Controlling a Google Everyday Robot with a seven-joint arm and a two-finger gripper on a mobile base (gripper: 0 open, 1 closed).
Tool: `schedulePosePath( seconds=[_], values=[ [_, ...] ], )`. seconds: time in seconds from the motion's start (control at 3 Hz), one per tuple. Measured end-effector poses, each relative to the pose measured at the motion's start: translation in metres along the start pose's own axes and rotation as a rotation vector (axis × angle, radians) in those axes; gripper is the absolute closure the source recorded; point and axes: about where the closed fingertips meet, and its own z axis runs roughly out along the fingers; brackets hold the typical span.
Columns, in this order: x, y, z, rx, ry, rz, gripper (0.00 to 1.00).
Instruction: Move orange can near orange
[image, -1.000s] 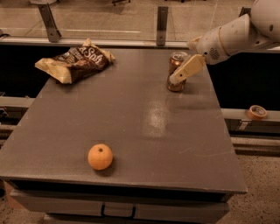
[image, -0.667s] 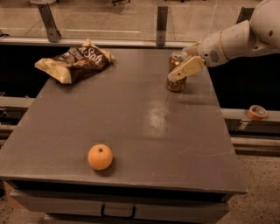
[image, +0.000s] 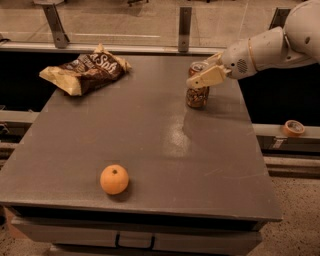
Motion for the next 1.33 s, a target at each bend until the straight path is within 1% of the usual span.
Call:
schedulePosePath(
  seconds=[0.33,0.67,1.0,1.33],
  values=[
    [-0.035,0.039,-0.008,-0.122,-0.08,-0.04,0.88],
    [-0.036,0.043,-0.005,-0.14,-0.082,-0.038,1.0],
    [-0.036,0.043,-0.004,-0.14,-0.082,-0.038,1.0],
    [-0.037,0.074,0.027,-0.243,-0.085,-0.041,1.0]
  ],
)
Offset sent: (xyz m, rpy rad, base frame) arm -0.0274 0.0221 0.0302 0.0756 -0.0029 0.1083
